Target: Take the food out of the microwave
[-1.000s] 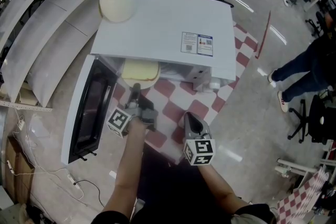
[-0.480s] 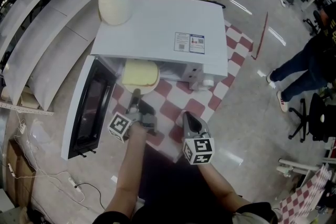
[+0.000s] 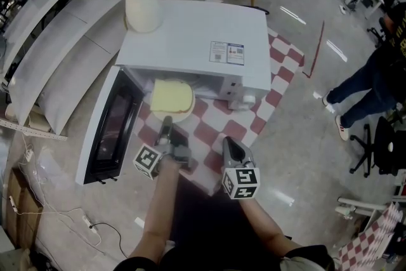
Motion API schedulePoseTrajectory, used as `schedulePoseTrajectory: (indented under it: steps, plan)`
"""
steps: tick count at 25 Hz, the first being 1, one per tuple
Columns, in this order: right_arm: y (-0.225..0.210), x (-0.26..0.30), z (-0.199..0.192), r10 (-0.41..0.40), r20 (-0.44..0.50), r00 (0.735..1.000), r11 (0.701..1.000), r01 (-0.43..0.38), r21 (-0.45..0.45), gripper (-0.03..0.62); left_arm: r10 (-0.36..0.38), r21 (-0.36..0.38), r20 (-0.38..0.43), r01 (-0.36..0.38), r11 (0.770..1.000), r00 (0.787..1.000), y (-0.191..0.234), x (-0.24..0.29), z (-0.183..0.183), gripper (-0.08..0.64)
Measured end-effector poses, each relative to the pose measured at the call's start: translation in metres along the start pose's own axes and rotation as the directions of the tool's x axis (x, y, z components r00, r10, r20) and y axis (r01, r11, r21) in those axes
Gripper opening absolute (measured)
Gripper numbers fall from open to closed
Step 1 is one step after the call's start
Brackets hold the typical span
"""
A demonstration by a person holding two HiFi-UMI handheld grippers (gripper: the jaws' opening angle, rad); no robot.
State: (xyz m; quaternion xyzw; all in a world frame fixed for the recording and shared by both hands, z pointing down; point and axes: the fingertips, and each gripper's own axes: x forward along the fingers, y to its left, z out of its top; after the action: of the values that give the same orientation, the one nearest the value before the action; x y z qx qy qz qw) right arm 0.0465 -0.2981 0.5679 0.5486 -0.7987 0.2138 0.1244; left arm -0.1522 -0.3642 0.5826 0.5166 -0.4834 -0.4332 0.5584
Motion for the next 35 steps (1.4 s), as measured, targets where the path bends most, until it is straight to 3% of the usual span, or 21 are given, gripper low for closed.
schedulePoseTrajectory:
  steps: [13, 35]
  plan:
    - [0.011, -0.013, -0.002, 0.042, 0.013, 0.999, 0.999, -0.042, -0.017, 0.002, -0.013, -0.015, 0.032, 0.014, 1.0, 0.999, -0.004, -0.041, -0.008, 0.025]
    - [0.007, -0.023, -0.001, 0.009, 0.029, 1.0, 1.0, -0.009, -0.009, 0.002, -0.003, -0.037, 0.052, 0.005, 0.999, 0.999, 0.004, -0.098, -0.013, 0.025]
